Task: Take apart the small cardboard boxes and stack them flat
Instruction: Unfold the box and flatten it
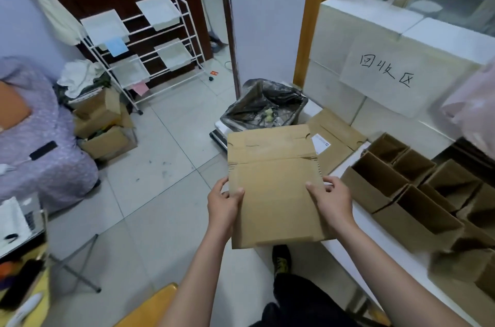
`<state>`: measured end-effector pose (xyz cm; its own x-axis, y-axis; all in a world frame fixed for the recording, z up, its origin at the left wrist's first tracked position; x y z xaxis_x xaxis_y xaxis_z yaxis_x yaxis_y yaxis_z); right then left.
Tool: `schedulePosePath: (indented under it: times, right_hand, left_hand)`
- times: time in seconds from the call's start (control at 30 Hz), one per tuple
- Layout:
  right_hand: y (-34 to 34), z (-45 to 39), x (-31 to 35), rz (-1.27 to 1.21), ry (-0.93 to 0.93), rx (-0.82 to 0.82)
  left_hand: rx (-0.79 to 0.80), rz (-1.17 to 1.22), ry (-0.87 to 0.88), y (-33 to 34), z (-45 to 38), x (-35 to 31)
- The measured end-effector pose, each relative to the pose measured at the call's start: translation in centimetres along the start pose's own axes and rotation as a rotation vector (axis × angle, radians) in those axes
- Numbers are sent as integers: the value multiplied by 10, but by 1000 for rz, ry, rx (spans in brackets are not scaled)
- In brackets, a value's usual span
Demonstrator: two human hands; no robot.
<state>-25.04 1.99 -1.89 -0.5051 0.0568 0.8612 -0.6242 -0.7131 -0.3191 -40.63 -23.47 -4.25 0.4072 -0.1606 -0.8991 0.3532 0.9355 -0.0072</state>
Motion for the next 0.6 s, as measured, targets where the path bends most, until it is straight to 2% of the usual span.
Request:
schedulePosePath:
  times: [0.3, 0.6]
  right_hand:
    - [56, -69, 56, -23, -61, 21]
    - [61, -150, 84, -104, -18, -73]
  left_hand:
    - [-65, 48, 25, -29, -70, -48]
    - [45, -73, 30, 5, -165, -111]
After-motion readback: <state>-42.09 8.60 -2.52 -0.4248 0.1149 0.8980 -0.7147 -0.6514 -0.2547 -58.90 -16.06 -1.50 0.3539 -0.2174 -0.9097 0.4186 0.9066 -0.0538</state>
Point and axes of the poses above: each hand's wrist, its own z-axis away from the middle knuckle, its own y-axis out of the palm, x = y × z, the point moved 8 cm from there along -z, towards the middle knuckle, and after that the axes turned 7 degrees about x, right-handed, at the moved point
